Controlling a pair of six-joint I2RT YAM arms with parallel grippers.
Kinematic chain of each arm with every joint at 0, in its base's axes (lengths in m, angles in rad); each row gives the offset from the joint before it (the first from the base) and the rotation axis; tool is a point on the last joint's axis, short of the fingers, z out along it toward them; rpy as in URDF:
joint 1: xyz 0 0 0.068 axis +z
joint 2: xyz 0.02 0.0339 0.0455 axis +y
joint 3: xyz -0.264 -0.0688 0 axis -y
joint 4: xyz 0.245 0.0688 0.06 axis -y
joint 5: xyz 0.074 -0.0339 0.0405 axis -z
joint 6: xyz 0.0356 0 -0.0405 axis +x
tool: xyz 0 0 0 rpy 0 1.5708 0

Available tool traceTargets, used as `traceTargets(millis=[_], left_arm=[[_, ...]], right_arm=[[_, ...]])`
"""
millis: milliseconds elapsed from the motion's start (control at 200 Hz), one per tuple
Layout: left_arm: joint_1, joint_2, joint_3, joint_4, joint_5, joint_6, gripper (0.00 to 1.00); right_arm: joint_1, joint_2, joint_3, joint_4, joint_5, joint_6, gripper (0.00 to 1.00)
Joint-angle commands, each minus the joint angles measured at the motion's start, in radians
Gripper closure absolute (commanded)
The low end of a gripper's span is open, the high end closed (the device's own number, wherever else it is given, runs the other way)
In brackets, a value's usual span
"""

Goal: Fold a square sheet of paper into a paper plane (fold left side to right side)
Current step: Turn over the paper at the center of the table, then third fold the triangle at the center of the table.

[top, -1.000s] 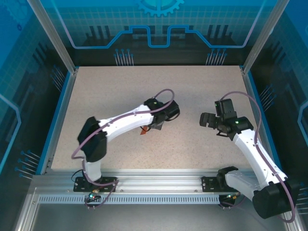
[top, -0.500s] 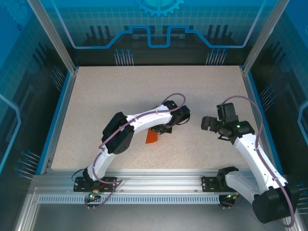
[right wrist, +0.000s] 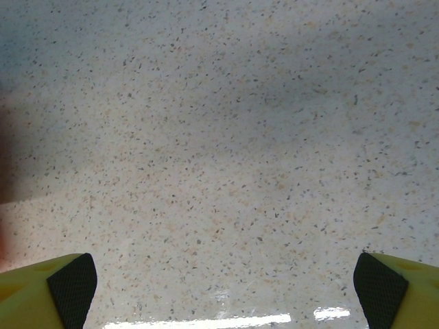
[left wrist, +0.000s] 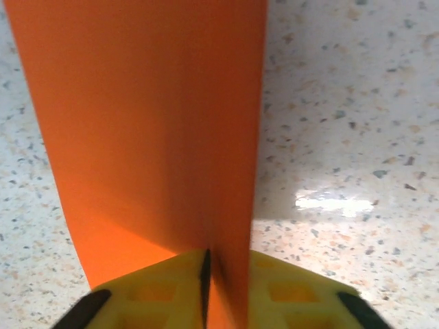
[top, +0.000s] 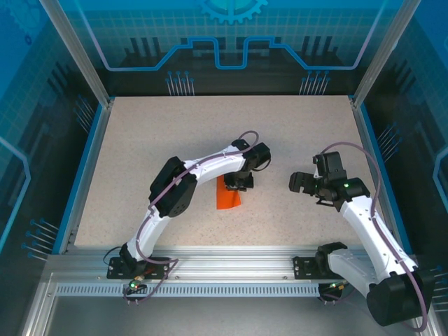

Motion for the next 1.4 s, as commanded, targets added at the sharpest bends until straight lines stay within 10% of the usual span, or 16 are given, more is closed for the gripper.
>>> traceTargets(millis=[0,350,860,1396], left_arm=[[-0.002,-0.044,-0.003,0.044,0.084,0.064,0.73],[0.077,-0.336,-0.29,0.375,0.313,0.127,0.43],[0.413,-0.56,-0.717,0.679,0.608,0.169,0.42],[0.439,-0.476,-0.828,0.733,0.735,0.174,0.42]], right_arm=[[-0.018,-0.011,-0.009,0.017,-0.061,-0.018,0.0],[-0.011,0.025,-0.034,0.124,-0.25,0.014,0.01],[0.269,0.428,0.047,0.422,-0.297,0.213,0.34],[0.327,0.948,0.44,0.486,-0.349,0.209,0.49]])
